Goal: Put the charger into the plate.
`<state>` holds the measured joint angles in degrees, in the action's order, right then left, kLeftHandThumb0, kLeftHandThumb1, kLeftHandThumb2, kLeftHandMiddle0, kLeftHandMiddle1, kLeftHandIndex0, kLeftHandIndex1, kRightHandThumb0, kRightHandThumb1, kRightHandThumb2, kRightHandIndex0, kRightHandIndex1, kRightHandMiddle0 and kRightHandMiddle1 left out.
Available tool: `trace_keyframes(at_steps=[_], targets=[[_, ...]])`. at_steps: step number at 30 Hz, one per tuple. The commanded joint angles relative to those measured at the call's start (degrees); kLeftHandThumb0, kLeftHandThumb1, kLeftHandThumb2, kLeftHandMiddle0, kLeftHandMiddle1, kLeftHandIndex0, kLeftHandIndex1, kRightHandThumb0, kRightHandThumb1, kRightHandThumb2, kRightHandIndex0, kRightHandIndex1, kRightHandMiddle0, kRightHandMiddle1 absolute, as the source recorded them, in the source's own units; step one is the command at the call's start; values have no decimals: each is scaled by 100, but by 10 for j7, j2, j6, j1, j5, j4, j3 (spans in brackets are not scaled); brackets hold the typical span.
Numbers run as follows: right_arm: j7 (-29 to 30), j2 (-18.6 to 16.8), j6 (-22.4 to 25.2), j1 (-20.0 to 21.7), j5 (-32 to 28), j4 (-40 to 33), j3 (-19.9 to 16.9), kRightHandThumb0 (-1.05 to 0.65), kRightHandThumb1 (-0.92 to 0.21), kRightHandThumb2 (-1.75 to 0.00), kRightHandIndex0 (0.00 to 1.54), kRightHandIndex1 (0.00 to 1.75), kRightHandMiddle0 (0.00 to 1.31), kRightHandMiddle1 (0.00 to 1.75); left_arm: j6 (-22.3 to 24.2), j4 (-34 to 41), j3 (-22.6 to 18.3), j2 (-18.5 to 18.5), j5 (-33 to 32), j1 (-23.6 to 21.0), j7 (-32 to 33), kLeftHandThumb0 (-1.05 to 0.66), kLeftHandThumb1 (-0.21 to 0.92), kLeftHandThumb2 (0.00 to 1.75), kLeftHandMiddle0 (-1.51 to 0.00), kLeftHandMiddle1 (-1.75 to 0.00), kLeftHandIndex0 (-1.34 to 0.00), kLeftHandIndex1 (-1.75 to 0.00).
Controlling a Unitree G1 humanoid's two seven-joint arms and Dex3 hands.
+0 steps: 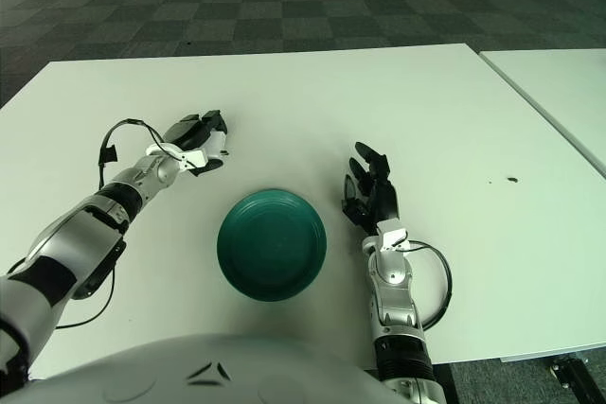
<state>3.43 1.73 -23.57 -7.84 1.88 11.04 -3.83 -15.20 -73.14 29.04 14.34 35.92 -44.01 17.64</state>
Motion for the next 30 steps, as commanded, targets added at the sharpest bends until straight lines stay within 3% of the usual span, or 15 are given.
trace_keyframes(at_steps=[1, 12, 15, 18, 23, 30], targets=[[1, 0, 11, -12, 1, 29, -3, -79, -92, -68, 41, 2, 0, 73, 4, -6, 1, 6, 4, 21, -4, -45, 40, 120, -94, -175, -54, -175], [-3, 1, 3, -16, 0, 28, -1, -78, -92, -69, 42, 2, 0, 72, -69, 60, -34, 39, -25, 30, -3, -46, 34, 128, -98, -175, -59, -175], [-2, 1, 6, -17, 1, 27, -1, -77, -92, -69, 42, 2, 0, 71, -87, 131, -50, 56, -32, 50, 5, -47, 32, 130, -99, -175, -60, -175], [-2, 1, 7, -19, 0, 26, -2, -77, -92, -69, 41, 1, 0, 72, -92, 283, -78, 77, -35, 104, 7, -48, 30, 134, -102, -175, -62, -175], [-6, 1, 3, -16, -6, 34, -3, -77, -92, -69, 42, 1, 0, 72, -77, 468, -105, 82, -37, 177, -13, -49, 27, 136, -107, -175, -64, -175], [-2, -1, 6, -10, -4, 43, -4, -76, -92, -68, 42, 1, 0, 72, -79, 549, -102, 72, -11, 222, -5, -49, 27, 137, -117, -175, -65, -175]])
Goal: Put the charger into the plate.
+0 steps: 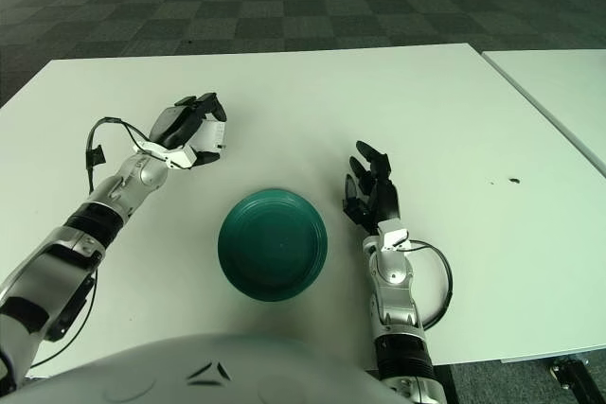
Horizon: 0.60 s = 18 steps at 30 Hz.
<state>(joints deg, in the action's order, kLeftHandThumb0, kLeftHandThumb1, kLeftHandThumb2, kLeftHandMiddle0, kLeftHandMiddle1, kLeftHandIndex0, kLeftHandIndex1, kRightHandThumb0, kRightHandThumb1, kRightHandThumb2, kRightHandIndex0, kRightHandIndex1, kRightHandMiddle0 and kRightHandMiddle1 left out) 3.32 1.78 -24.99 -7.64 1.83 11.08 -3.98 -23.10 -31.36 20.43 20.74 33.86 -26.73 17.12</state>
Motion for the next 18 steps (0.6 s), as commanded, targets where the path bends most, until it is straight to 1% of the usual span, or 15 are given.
trace_keyframes(at_steps=[1, 5, 9, 15, 18], targets=[[-1, -2, 20, -11, -3, 44, -3, -76, -92, -68, 42, 1, 0, 72, 2, 138, -15, 6, 13, 53, 0, -49, 27, 137, -118, -175, -64, -175], [2, -1, 17, -6, -1, 53, -4, -76, -92, -69, 41, 1, 0, 72, 12, 173, -7, 9, 24, 81, -21, -49, 28, 136, -121, -175, -64, -175], [3, 0, 13, -3, 0, 61, -4, -76, -92, -69, 41, 1, 0, 72, 23, 202, -8, 8, 23, 100, -49, -49, 28, 135, -122, -175, -64, -175], [4, 0, 3, 1, 4, 74, -5, -76, -92, -70, 40, 1, 0, 71, 4, 238, -9, 9, 2, 125, -90, -47, 33, 129, -118, -175, -60, -175], [4, -1, -2, 1, 5, 75, -4, -76, -92, -70, 41, 1, 0, 71, -8, 276, -3, 8, -12, 140, -122, -46, 35, 126, -117, -175, -58, -175]])
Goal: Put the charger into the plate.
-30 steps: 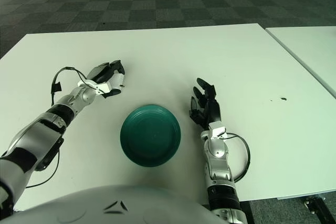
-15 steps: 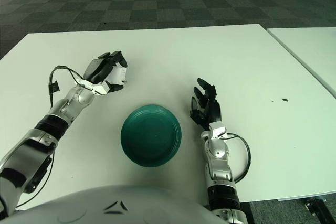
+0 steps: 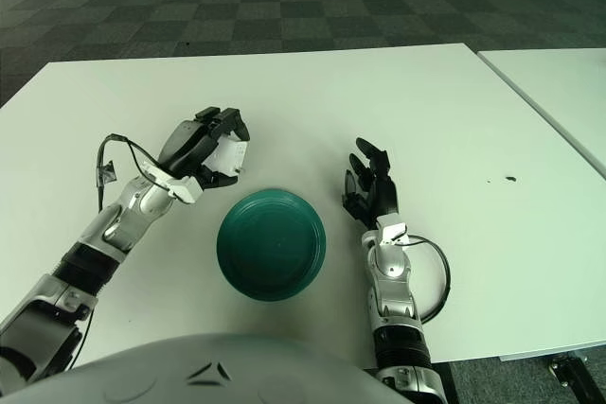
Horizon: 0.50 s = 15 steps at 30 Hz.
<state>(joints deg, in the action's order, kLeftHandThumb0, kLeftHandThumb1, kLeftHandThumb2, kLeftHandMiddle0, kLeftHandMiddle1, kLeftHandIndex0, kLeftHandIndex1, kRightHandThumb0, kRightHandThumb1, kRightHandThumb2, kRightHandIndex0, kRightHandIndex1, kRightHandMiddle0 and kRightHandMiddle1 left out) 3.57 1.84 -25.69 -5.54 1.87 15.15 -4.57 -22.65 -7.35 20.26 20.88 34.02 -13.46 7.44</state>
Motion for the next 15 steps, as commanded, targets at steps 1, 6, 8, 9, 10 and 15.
trace_keyframes(at_steps=[1, 6, 8, 9, 10, 15], targets=[[2, -2, 5, -20, 5, 34, 2, -76, -92, -71, 41, 1, 0, 71, -14, 44, 0, 5, -17, 11, -32, -46, 36, 126, -116, -175, -57, -175], [1, -6, 6, -22, 3, 29, 3, -77, -92, -69, 43, 2, 0, 73, -42, 67, 19, -4, -38, 27, -72, -45, 39, 122, -113, -175, -56, -175], [2, -7, 8, -23, 3, 27, 4, -78, -92, -69, 43, 2, 0, 74, -46, 70, 20, -6, -40, 30, -80, -45, 39, 122, -112, -175, -55, -175], [3, -7, 9, -23, 3, 26, 4, -78, -92, -69, 43, 2, 0, 74, -49, 71, 21, -6, -41, 32, -83, -45, 39, 122, -112, -175, -55, -175], [3, -7, 10, -23, 3, 25, 4, -78, -92, -69, 43, 2, 0, 74, -52, 71, 22, -7, -41, 33, -86, -45, 40, 121, -112, -175, -55, -175], [10, -6, 14, -24, 10, 22, 4, -78, -92, -69, 43, 2, 0, 73, -67, 73, 25, -11, -34, 44, -95, -45, 40, 120, -111, -175, -54, -175]])
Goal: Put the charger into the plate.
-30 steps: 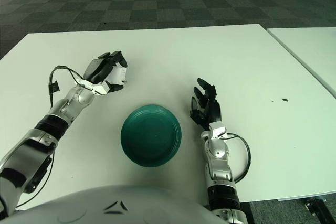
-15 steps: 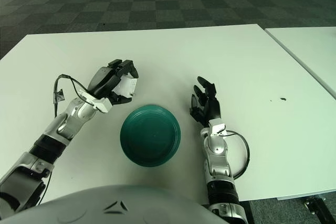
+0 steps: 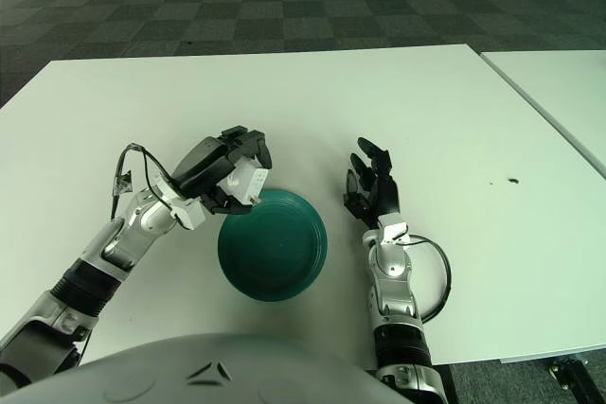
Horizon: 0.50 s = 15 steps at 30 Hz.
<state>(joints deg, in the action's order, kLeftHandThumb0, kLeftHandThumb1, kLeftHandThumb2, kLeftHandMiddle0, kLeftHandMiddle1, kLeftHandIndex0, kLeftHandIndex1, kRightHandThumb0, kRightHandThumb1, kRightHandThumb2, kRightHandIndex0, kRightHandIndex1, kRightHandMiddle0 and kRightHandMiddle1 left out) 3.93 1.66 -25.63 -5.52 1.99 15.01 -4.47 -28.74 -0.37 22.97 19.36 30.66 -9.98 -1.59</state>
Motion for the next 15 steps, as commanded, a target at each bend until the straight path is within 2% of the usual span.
trace_keyframes(at_steps=[1, 15], targets=[[7, -4, 15, -24, 10, 23, 3, -78, -92, -70, 43, 1, 0, 73, -9, 4, -1, 3, 1, 11, -5, -45, 40, 120, -111, -175, -54, -175], [13, -3, 15, -24, 18, 24, 6, -77, -92, -72, 43, 1, 0, 72, -32, -39, 22, -11, 60, 17, 12, -45, 41, 119, -111, -175, -54, -175]])
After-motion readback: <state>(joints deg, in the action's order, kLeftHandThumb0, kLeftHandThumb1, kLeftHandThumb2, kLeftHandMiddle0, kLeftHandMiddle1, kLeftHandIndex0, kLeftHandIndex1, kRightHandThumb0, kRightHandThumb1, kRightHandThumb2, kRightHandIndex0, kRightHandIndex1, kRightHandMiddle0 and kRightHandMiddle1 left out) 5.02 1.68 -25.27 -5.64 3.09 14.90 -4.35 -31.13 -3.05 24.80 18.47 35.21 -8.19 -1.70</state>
